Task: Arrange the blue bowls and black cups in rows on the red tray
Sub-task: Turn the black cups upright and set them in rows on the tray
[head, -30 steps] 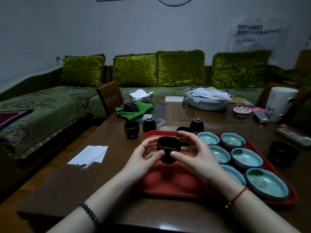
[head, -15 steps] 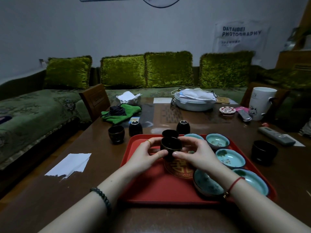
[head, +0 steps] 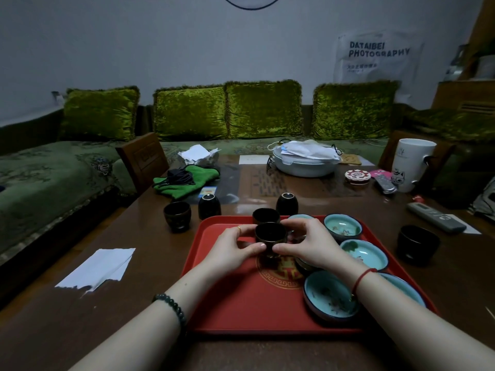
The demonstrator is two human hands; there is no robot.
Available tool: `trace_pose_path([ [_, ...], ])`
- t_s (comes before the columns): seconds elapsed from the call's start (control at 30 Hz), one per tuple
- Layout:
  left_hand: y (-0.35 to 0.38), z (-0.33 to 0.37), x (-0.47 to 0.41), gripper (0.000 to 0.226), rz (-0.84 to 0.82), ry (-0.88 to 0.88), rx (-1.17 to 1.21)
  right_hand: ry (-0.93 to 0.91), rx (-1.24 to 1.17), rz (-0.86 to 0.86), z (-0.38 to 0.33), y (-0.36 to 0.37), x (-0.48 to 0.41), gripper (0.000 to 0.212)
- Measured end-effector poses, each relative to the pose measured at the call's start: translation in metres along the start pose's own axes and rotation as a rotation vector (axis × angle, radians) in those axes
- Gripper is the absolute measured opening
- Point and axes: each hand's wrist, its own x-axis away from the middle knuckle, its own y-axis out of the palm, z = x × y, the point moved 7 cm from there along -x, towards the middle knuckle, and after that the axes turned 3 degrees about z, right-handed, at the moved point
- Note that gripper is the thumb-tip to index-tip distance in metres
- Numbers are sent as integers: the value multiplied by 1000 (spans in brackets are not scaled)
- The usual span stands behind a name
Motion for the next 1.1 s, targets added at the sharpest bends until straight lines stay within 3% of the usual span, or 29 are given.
trace_pose_path([
  [0.77,3,-7,3,51,-53,-29,-80,-31,104,-30,2,3,6,69],
  [1.1,6,57,-4,58,86,155,-64,-132,-16,128,-8,-68,21,61],
])
